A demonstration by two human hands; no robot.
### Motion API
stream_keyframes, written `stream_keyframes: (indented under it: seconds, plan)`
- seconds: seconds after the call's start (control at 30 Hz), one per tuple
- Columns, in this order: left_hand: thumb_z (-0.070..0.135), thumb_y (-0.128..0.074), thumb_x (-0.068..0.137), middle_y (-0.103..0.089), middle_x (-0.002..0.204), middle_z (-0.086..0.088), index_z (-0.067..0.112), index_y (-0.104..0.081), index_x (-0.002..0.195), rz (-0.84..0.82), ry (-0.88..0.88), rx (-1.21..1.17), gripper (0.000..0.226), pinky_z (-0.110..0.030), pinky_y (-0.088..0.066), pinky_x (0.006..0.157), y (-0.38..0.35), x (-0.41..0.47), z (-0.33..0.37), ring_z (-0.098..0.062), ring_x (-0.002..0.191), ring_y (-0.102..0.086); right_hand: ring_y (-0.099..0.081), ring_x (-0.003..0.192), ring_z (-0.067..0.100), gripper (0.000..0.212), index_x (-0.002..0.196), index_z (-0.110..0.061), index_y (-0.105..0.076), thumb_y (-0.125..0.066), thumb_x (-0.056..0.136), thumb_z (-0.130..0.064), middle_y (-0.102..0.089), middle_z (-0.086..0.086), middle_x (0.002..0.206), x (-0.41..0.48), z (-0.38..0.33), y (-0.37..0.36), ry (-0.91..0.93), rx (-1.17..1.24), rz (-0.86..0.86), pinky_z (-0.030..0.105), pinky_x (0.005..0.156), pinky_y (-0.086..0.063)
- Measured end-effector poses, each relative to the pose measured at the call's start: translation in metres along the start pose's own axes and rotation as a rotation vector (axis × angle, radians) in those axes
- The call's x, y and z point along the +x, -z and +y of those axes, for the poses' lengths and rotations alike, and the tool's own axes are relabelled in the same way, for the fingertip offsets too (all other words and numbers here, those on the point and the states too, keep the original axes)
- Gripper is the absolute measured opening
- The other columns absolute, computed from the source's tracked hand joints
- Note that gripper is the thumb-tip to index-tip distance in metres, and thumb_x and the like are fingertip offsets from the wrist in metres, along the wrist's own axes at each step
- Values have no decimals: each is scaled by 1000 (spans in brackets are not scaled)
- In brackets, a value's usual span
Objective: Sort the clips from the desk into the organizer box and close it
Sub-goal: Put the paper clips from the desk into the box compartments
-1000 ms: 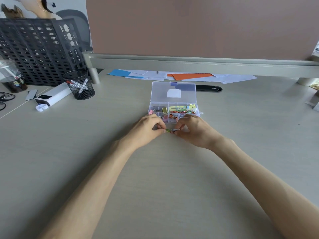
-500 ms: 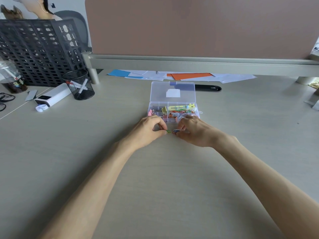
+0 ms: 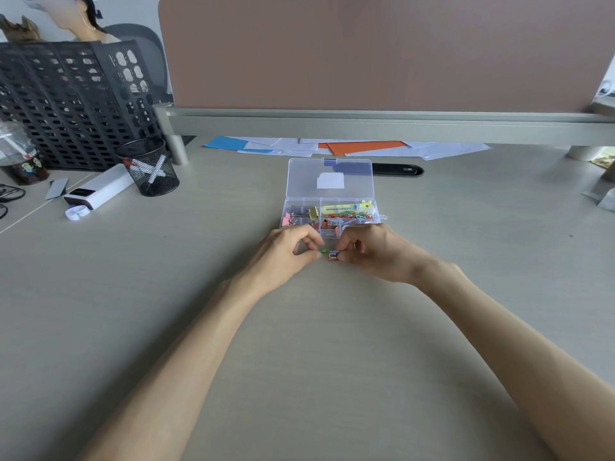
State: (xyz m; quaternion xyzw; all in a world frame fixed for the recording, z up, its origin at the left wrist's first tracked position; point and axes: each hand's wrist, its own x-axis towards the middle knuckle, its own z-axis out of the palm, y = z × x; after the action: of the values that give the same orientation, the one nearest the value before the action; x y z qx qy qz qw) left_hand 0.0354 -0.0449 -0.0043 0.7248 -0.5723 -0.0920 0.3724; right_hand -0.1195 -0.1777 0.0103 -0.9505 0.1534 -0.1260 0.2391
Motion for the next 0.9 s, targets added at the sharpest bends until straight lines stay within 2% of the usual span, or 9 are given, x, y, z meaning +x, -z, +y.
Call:
stream_keyframes:
  seconds: [0.17,0.3,0.4,0.43,0.5,0.63,0.77,0.83,0.9]
  plan:
    - [14,-69,83,-57,63,31,19,-68,89,-4,26,-25,8,-14,-28,48,0,1,3,-5,49,-35,-47,65,14,5,88,-13,-66,-62,88,-12,-63,4,84,0,4,2,5,53,40,14,60,-37]
    - [17,-68,83,-59,70,20,21,-70,91,-24,25,-25,9,-17,-31,51,-3,4,7,-6,51,-36,-51,71,16,6,94,-11,-63,-58,91,-11,-60,-2,84,0,4,6,-31,43,68,6,61,-38]
    - [17,-69,83,-60,72,17,20,-70,91,-62,16,0,8,-15,-35,62,-5,6,10,1,53,-44,-55,76,20,9,96,-8,-63,-57,92,-11,-60,-1,86,0,4,11,-42,42,122,3,62,-38]
    - [17,-69,83,-60,72,16,18,-70,91,-78,14,4,8,-9,-34,62,-5,5,12,5,55,-46,-55,77,20,9,96,-7,-64,-57,92,-11,-60,0,87,0,4,13,-51,48,135,3,62,-38]
    - [19,-71,82,-61,74,13,16,-71,91,-99,21,7,10,-9,-31,59,-6,5,15,10,59,-48,-55,78,19,10,97,-7,-64,-57,92,-11,-61,1,87,0,5,17,-70,52,142,2,62,-38]
    - [39,-74,77,-66,86,8,25,-69,90,-94,75,70,19,-21,-34,78,-6,6,16,1,71,-51,-53,76,20,9,96,-9,-65,-58,91,-11,-61,2,84,-2,6,22,-80,-4,50,4,60,-37]
    - [32,-73,79,-62,82,9,23,-70,85,-63,97,133,11,-30,-41,93,-9,8,19,-6,74,-51,-49,74,18,12,96,-11,-65,-55,89,-10,-54,-4,77,-4,5,18,-97,-93,1,20,64,-35]
    - [28,-72,81,-60,81,10,21,-70,84,-65,109,144,8,-31,-41,94,-9,9,21,-3,71,-49,-48,72,17,10,94,-10,-66,-57,89,-10,-50,-9,71,-4,2,12,-75,-99,20,22,66,-34]
    - [28,-71,81,-60,81,10,22,-70,84,-79,124,155,6,-31,-40,95,-9,10,23,-1,74,-50,-47,73,16,9,93,-8,-66,-59,88,-11,-51,-6,75,-4,-1,6,-43,-99,23,21,66,-33]
